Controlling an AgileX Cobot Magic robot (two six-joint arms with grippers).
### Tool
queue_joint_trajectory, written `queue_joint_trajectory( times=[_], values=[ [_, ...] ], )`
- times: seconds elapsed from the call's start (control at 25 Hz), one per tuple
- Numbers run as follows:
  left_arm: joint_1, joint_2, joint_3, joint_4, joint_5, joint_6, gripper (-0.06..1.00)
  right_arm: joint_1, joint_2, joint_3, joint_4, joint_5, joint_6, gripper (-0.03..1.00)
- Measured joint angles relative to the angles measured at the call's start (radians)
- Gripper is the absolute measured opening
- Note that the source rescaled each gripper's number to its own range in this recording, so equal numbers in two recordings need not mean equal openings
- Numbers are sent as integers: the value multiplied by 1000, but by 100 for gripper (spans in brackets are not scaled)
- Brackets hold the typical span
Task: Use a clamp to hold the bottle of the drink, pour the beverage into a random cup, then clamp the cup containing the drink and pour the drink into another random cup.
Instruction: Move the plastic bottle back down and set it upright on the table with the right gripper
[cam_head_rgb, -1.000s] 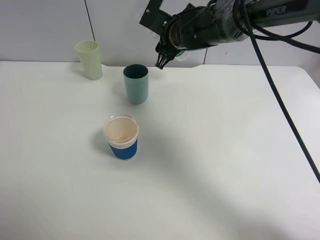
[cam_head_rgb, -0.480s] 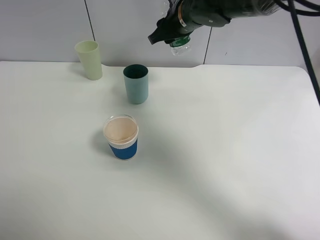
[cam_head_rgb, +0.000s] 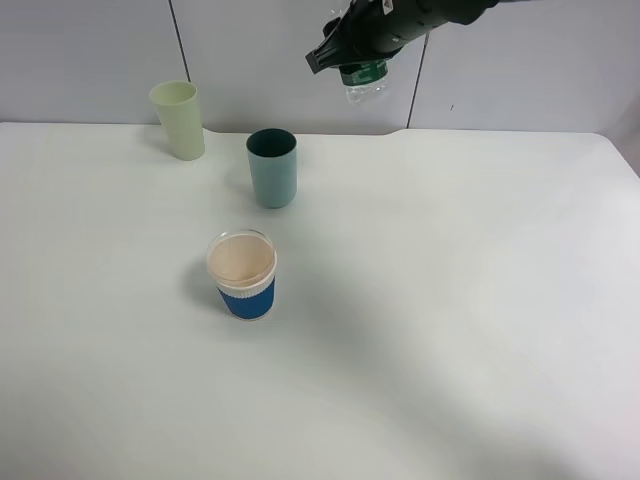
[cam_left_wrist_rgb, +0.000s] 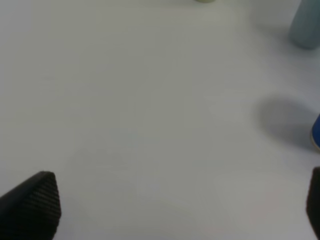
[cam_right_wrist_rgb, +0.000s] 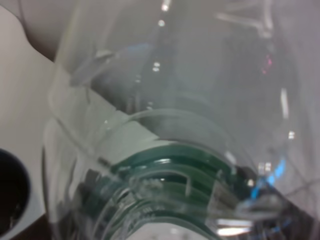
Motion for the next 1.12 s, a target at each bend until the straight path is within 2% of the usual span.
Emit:
queue_joint_trajectory(
  times=[0.16, 0.48, 0.6, 0.68, 0.8, 1.0, 1.12],
  values=[
    [0, 0, 0, -1, 0, 0, 100, -8, -86, 187, 103, -217, -147, 2],
    [0, 0, 0, -2, 0, 0, 100, -40, -195, 608, 383, -774, -458, 2],
    [0, 0, 0, -2, 0, 0, 100, -57, -196, 718, 441, -910, -519, 2],
    [0, 0, 0, -2, 0, 0, 100, -80, -196, 778, 452, -964, -525, 2],
    [0, 0, 0, -2, 0, 0, 100, -117, -196, 832, 459, -991, -514, 2],
    [0, 0, 0, -2, 0, 0, 100, -179, -193, 847, 462, -999, -418, 2],
    [0, 0, 0, -2, 0, 0, 100, -210, -155, 847, 465, -1052, -380, 2]
  ],
)
